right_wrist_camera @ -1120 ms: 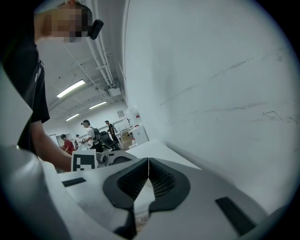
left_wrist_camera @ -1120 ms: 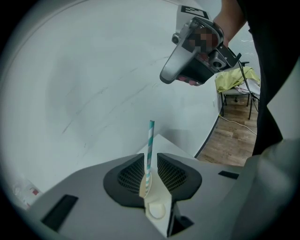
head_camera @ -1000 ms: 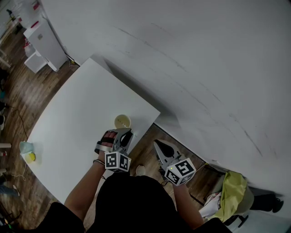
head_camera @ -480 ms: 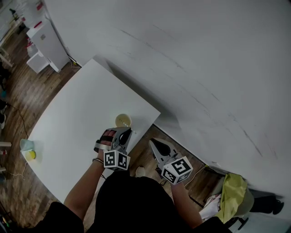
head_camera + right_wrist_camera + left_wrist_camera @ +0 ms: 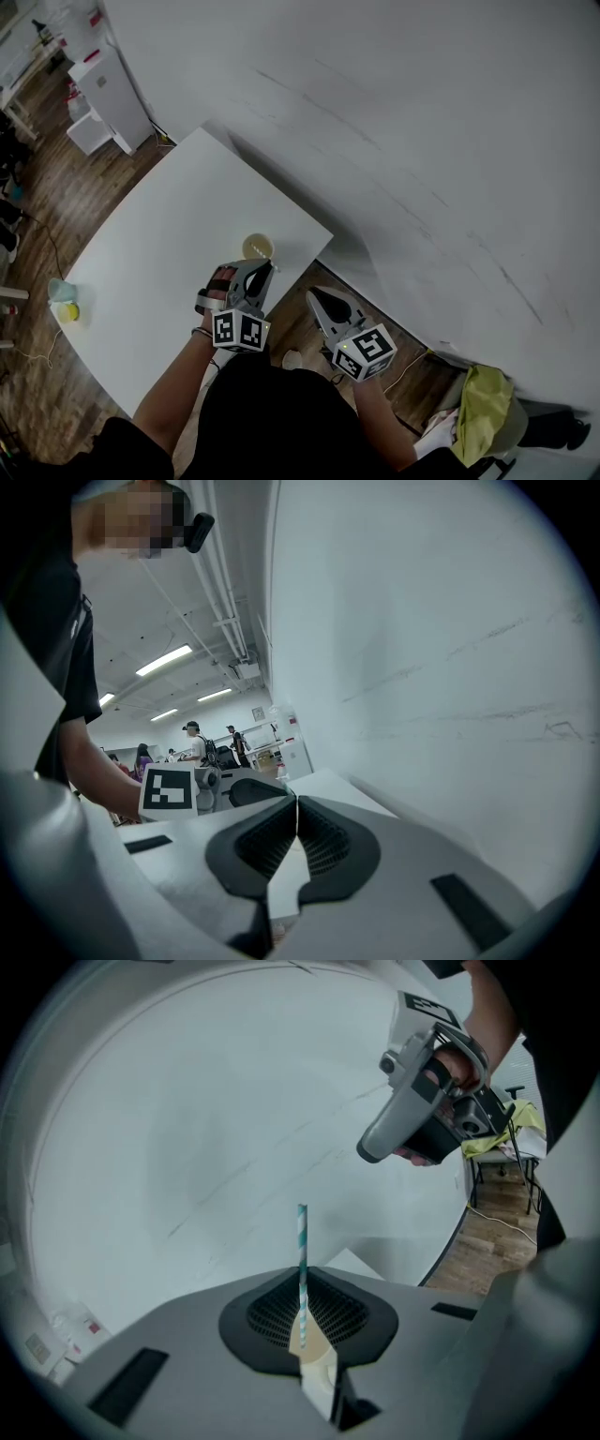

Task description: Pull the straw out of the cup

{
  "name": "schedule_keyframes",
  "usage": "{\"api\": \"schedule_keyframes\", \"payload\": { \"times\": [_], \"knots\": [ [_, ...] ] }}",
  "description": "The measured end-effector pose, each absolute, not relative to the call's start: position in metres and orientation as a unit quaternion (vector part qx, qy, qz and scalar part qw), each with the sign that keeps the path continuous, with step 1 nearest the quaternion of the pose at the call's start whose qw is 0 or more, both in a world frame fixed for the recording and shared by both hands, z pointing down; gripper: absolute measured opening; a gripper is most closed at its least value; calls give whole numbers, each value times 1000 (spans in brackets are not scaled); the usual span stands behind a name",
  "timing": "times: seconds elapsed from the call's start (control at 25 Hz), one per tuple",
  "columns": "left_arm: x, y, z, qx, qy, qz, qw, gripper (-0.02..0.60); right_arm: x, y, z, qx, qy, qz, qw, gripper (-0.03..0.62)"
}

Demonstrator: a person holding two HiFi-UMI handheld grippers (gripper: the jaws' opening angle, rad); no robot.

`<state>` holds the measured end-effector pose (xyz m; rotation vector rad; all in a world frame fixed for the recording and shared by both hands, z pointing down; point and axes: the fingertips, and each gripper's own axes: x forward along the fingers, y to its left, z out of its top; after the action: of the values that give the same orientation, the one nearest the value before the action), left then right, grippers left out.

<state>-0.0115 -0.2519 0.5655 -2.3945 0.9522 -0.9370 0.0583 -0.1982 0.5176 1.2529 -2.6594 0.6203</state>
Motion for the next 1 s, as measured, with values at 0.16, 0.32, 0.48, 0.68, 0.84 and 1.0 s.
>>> {"api": "schedule_keyframes", "payload": {
  "times": [0.16,0.32,0.48,0.68,0.84,1.0],
  "knots": [
    [-14,-248,546,-855,365,-318,186,37,60,-191,508,412,-888,197,59,23],
    [-13,-241,529,-854,384,-301,181,37,64,-183,499,410,-892,185,48,23],
    [-10,-231,516,-852,400,-290,174,37,71,-170,491,407,-895,178,40,23],
    [-9,-218,501,-848,420,-281,161,37,82,-150,484,406,-897,171,32,23],
    [-9,-207,488,-847,443,-258,139,37,92,-134,478,405,-899,165,25,23],
    [-4,-191,475,-846,456,-242,130,37,104,-117,474,404,-900,162,18,23]
  ]
}}
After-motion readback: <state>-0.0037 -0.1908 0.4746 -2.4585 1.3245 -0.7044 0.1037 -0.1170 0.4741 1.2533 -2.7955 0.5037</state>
